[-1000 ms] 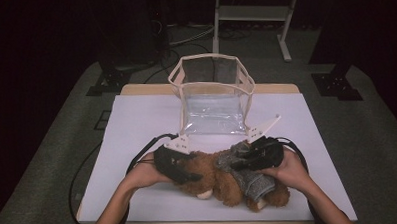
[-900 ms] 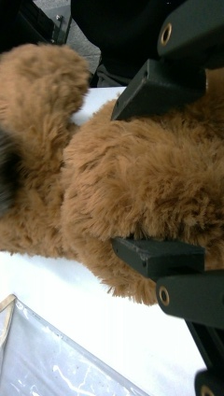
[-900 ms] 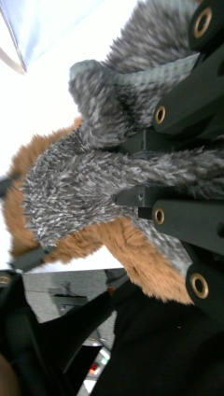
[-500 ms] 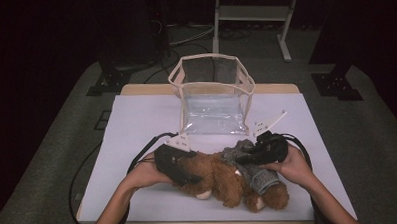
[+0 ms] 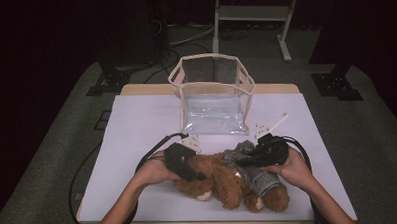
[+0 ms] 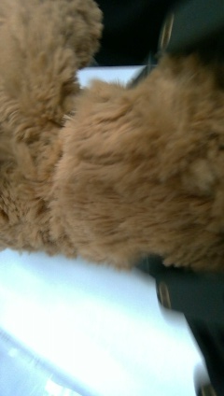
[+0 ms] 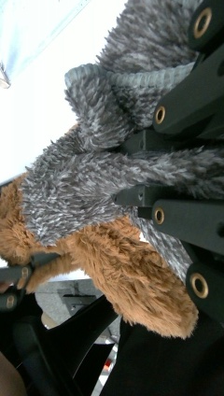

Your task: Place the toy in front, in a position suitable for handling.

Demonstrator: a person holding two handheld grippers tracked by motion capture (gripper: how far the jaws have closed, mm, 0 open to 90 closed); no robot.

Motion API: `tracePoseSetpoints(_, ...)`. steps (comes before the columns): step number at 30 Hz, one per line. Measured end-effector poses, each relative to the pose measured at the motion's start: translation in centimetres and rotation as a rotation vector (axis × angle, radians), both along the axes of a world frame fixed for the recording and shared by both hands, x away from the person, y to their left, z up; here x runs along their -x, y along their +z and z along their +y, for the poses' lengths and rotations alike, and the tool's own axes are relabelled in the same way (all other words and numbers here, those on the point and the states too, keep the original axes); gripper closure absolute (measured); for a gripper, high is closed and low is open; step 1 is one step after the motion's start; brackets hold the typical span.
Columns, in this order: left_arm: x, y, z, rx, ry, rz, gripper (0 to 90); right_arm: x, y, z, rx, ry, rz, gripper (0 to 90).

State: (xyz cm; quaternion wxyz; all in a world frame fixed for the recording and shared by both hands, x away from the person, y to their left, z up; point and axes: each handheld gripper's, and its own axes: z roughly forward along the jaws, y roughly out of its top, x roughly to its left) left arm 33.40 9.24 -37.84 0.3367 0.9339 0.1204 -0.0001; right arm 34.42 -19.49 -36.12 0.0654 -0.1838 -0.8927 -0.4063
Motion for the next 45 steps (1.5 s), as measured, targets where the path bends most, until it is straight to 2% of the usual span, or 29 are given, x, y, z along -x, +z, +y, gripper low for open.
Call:
tracePoseSetpoints(1, -0.1, 0.2, 0.0, -0.002, 0.004, -0.014, 47.0, -0.2, 0.1, -0.1, -0.004, -0.006, 0.006, 79.7)
tracePoseSetpoints(5, -1.0, 1.2, 0.0, 0.016, 0.023, -0.089, 54.0, -1.6, 0.7, -0.4, -0.024, -0.024, 0.018, 79.7)
tracePoseSetpoints(7, -1.4, 1.5, -0.1, 0.011, 0.027, -0.101, 54.3, -2.4, 1.2, -0.6, -0.034, -0.025, 0.021, 79.7)
tracePoseSetpoints(9, -2.3, 2.5, -0.5, 0.008, 0.03, -0.165, 54.6, -3.2, 1.8, -0.5, -0.032, -0.027, 0.016, 79.7)
tracePoseSetpoints(13, -3.6, 3.8, -0.8, 0.003, 0.048, -0.213, 53.4, -4.5, 3.0, 0.0, -0.024, -0.034, -0.009, 79.7)
tracePoseSetpoints(15, -3.7, 3.8, -0.7, -0.002, 0.041, -0.21, 50.3, -4.8, 3.1, 0.3, -0.002, -0.039, -0.022, 79.7)
tracePoseSetpoints(16, -3.7, 3.3, -0.4, 0.005, 0.033, -0.187, 47.6, -4.7, 2.7, 0.6, 0.009, -0.03, -0.022, 79.7)
tracePoseSetpoints(18, -3.5, 2.9, -0.2, 0.007, 0.03, -0.177, 42.4, -4.5, 2.4, 0.7, 0.007, -0.025, -0.015, 79.8)
tracePoseSetpoints(19, -3.2, 2.2, 0.2, 0.02, 0.033, -0.152, 42.4, -4.3, 1.9, 0.9, 0.009, -0.018, -0.008, 79.8)
tracePoseSetpoints(20, -3.0, 1.9, 0.3, 0.02, 0.034, -0.135, 28.5, -3.7, 1.1, 1.4, 0.004, -0.002, 0.001, 79.9)
tracePoseSetpoints(22, -2.5, 1.6, 0.8, 0.024, 0.033, -0.121, 22.8, -3.1, 0.7, 2.0, 0.008, 0.012, -0.003, 79.9)
tracePoseSetpoints(24, -1.5, 1.4, 1.8, 0.062, 0.042, -0.096, 18.0, -2.3, 0.5, 2.6, 0.021, 0.038, -0.01, 80.0)
tracePoseSetpoints(25, -1.5, 1.4, 1.8, 0.062, 0.042, -0.096, 17.6, -1.9, 0.5, 2.8, 0.031, 0.052, -0.021, 80.0)
tracePoseSetpoints(26, -0.7, 1.5, 2.7, 0.109, 0.057, -0.098, 17.2, -1.5, 0.6, 3.0, 0.041, 0.059, -0.026, 80.0)
tracePoseSetpoints(28, -0.4, 1.7, 3.6, 0.143, 0.07, -0.092, 18.5, -0.9, 0.6, 3.1, 0.055, 0.067, -0.045, 80.0)
tracePoseSetpoints(29, -0.3, 1.5, 3.8, 0.156, 0.075, -0.091, 23.4, -0.7, 0.6, 3.2, 0.056, 0.07, -0.043, 80.0)
tracePoseSetpoints(33, 0.3, 0.6, 3.9, 0.145, 0.068, -0.089, 31.6, -0.3, 0.9, 3.4, 0.064, 0.093, -0.027, 80.0)
tracePoseSetpoints(36, 0.7, 0.5, 4.0, 0.147, 0.062, -0.099, 33.6, -0.6, 2.2, 3.2, 0.035, 0.085, -0.053, 79.9)
tracePoseSetpoints(38, 1.0, 0.5, 4.1, 0.141, 0.042, -0.103, 34.0, -1.1, 3.0, 2.9, 0.025, 0.055, -0.084, 79.9)
tracePoseSetpoints(39, 1.1, 0.6, 4.1, 0.135, 0.032, -0.111, 34.0, -1.4, 3.2, 2.8, 0.014, 0.046, -0.083, 79.9)
tracePoseSetpoints(41, 1.1, 1.0, 4.2, 0.133, 0.03, -0.109, 33.1, -1.6, 2.8, 2.7, 0.031, 0.04, -0.074, 79.9)
tracePoseSetpoints(45, 0.7, 2.0, 4.5, 0.165, 0.053, -0.106, 27.7, -0.9, 1.6, 2.8, 0.041, 0.053, -0.056, 79.9)
